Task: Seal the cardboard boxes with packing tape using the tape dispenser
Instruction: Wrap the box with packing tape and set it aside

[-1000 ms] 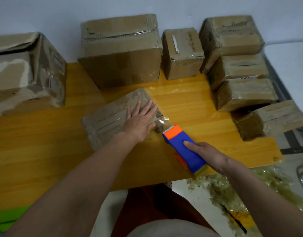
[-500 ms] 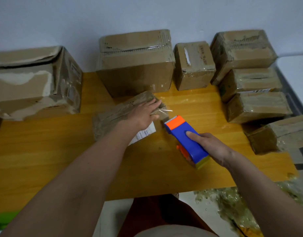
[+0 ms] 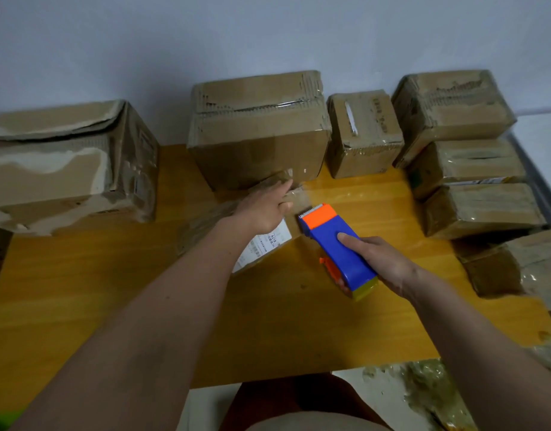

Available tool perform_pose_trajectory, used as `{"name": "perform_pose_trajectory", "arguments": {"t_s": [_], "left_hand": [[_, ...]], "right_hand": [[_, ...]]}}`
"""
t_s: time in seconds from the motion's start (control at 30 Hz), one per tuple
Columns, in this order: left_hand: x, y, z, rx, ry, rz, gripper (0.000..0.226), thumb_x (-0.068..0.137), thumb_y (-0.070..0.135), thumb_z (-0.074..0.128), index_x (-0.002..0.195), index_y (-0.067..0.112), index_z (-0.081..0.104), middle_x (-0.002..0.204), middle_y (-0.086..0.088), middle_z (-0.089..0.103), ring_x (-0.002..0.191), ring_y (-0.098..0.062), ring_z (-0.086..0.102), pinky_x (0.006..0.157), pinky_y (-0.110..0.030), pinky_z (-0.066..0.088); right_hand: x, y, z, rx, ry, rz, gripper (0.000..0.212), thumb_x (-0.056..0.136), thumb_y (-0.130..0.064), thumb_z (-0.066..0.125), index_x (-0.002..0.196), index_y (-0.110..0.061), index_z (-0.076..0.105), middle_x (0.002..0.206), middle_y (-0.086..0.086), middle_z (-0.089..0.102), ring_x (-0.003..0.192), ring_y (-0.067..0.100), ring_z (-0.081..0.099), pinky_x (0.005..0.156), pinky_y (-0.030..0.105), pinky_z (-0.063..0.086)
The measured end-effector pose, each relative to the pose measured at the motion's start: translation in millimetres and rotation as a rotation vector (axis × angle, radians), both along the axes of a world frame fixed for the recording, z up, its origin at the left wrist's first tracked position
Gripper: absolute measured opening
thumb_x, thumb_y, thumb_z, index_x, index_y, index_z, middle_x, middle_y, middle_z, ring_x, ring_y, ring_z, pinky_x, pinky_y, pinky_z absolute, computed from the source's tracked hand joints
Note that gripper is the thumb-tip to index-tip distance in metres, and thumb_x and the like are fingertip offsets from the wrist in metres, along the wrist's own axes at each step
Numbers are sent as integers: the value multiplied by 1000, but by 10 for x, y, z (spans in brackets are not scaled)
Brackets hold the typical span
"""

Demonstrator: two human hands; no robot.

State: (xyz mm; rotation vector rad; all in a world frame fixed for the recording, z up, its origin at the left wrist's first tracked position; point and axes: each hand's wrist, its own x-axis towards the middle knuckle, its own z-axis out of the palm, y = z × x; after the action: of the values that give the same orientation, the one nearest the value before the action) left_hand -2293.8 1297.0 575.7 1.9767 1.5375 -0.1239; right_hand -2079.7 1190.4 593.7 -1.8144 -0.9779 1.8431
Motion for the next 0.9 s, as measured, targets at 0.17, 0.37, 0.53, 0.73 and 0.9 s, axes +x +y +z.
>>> {"name": "perform_pose_trajectory", "arguments": {"t_s": [0.17, 0.37, 0.53, 0.73, 0.9], "left_hand": [[126, -54, -212, -91, 9, -100, 65, 97, 57, 25, 152, 38, -5, 160, 9, -16, 146, -19, -17, 116, -47, -9], [270, -515, -707, 135, 125, -228, 85, 90, 45, 41, 149, 32, -19, 156, -6, -30, 141, -22, -31, 117, -45, -15], [380, -552, -823, 216, 254, -78, 100, 83, 78, 29, 147, 22, -24, 153, -13, -32, 141, -28, -31, 111, -39, -17], [452, -560, -912, 307, 337, -60, 88, 89, 71, 14, 144, 16, -26, 157, -20, -19, 145, -32, -19, 117, -41, -9], [474, -554, -861, 302, 360, -53, 96, 90, 70, 19, 149, 3, -16, 158, -19, -15, 146, -31, -16, 119, -40, -5]], "right_hand": [[7, 18, -91, -62, -195, 31, 45, 85, -51, 60, 87, -7, 67, 76, 8, 71, 61, 18, 64, 60, 27, 49], [12, -147, -306, -164, -387, 158, 44, 91, -48, 56, 76, -6, 51, 72, 13, 53, 64, 24, 48, 63, 31, 34], [-123, -73, -443, -172, -481, 138, 48, 93, -47, 53, 63, -12, 40, 60, 5, 42, 51, 17, 37, 53, 29, 26], [-232, 127, -464, -188, -674, 254, 43, 95, -49, 47, 69, -15, 43, 65, 3, 50, 55, 16, 45, 51, 27, 32], [-295, 142, -486, -139, -877, 392, 39, 95, -51, 44, 80, -15, 45, 79, 3, 55, 75, 22, 56, 66, 31, 42]]}}
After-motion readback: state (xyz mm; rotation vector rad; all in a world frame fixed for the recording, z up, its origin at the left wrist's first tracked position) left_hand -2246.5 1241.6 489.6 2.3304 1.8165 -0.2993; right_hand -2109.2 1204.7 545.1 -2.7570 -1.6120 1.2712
